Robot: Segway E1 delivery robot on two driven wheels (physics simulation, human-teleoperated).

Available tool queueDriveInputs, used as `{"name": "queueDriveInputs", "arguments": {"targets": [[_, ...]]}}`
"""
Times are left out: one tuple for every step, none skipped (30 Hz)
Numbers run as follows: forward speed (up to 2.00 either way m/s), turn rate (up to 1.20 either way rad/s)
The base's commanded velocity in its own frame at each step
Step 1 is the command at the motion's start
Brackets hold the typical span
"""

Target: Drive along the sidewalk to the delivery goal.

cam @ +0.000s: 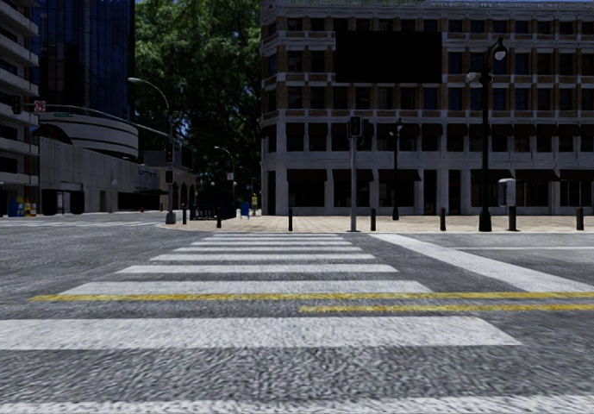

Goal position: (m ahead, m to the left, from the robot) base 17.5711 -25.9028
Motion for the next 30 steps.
{"name": "queueDriveInputs", "arguments": {"targets": [[2.00, 0.00], [2.00, 0.00], [2.00, 0.00], [2.00, 0.00], [2.00, 0.00], [2.00, 0.00], [2.00, 0.00], [2.00, 0.00], [2.00, 0.00], [2.00, 0.00], [2.00, 0.00], [2.00, 0.00], [2.00, 0.00], [2.00, 0.00], [2.00, 0.00], [2.00, 0.00], [2.00, 0.00], [2.00, 0.00], [2.00, 0.00], [2.00, 0.00], [2.00, 0.00], [2.00, 0.00], [2.00, 0.00], [2.00, 0.00], [2.00, 0.00], [2.00, 0.00], [2.00, 0.00], [2.00, 0.00], [2.00, 0.00], [2.00, 0.00]]}}
